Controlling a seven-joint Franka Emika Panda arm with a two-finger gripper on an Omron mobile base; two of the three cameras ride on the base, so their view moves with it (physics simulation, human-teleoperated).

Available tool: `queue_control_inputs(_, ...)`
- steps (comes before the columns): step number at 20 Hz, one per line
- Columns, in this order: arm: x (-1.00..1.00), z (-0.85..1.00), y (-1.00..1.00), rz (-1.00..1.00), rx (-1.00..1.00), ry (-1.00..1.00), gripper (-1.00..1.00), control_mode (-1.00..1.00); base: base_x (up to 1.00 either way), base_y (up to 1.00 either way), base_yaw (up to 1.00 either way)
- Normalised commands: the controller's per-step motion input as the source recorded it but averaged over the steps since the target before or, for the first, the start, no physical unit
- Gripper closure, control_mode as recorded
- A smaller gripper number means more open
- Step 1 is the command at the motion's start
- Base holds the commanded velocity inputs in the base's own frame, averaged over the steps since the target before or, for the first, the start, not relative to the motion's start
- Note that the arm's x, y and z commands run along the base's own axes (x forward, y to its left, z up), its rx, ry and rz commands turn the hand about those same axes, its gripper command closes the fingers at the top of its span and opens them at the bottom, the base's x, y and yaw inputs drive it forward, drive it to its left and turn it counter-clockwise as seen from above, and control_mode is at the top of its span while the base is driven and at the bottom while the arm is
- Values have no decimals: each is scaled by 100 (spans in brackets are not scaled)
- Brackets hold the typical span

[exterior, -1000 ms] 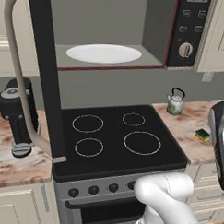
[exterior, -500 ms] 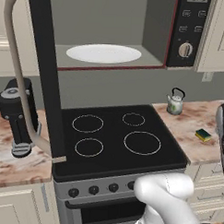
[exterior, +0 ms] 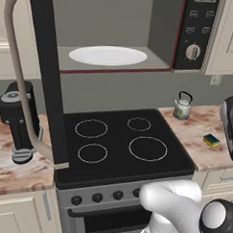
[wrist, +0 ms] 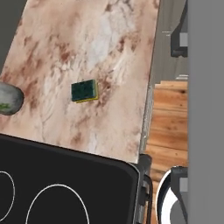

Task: Place the sponge inside the microwave to prepare for sanitizing.

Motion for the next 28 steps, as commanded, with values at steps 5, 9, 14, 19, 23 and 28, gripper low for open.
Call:
queue_control_inputs(5,8,-26,-1,0,10,0,-100,-100,0,0,0)
queue_control_inputs(9,0,-30,0,0,4,0,-100,-100,0,0,0)
queue_control_inputs(14,6,-20,0,0,0,-8,-100,-100,0,0,0)
queue_control_inputs(19,19,-22,-10,-1,0,-6,-100,-100,0,0,0)
queue_control_inputs(23,44,-42,-5,-1,-1,-7,-100,-100,0,0,0)
queue_control_inputs(28,42,-28,-20,0,-1,-1,-100,-100,0,0,0)
